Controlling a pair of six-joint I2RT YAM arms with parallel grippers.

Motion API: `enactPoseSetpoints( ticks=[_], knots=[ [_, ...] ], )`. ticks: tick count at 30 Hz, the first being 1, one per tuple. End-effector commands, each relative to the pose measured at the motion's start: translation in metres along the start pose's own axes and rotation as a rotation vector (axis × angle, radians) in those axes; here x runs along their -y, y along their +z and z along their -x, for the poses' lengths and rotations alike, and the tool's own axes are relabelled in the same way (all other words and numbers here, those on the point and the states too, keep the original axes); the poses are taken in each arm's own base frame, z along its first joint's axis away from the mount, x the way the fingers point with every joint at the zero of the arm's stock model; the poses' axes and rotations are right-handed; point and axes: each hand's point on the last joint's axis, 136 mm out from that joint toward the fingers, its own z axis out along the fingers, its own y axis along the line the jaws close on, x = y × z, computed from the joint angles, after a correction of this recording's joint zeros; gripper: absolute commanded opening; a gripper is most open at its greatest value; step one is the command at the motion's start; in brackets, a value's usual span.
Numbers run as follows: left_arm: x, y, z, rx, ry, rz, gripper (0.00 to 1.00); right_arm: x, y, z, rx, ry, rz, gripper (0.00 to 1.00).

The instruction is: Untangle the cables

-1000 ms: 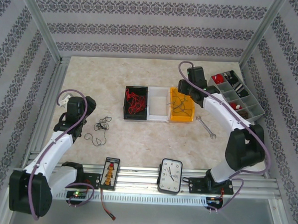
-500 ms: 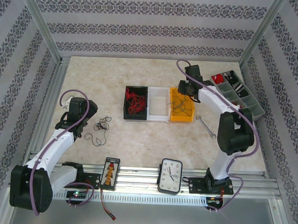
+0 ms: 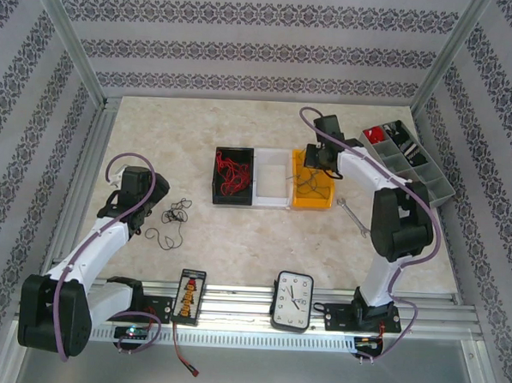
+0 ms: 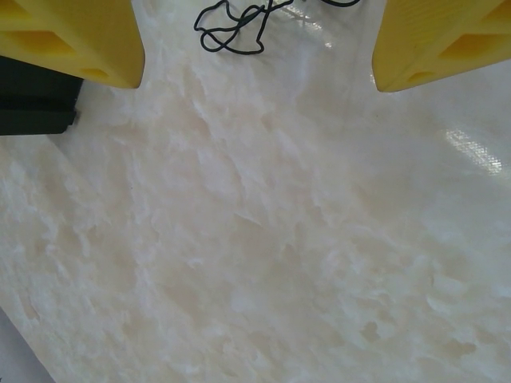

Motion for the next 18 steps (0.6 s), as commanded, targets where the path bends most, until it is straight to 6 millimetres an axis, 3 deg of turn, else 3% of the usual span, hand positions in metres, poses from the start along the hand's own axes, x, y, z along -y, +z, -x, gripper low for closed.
enactPoseSetpoints(
  ticks=[1,6,14,18],
  knots=[
    [0.007,0.001,0.0,-0.004,-0.003,-0.023,0.75,0.0,-0.005,-0.036,-0.089,-0.017,-0.034,0.0],
    [0.007,0.003,-0.002,-0.013,-0.005,-0.024,0.75,-0.001,0.014,-0.059,-0.167,0.029,-0.05,0.0],
    [0.007,0.0,-0.001,-0.006,-0.008,-0.027,0.75,-0.008,0.054,-0.052,-0.211,0.064,-0.05,0.01],
    [0.006,-0.002,-0.001,0.0,-0.008,-0.026,0.75,-0.01,0.062,-0.053,-0.221,0.07,-0.043,0.02]
  ],
)
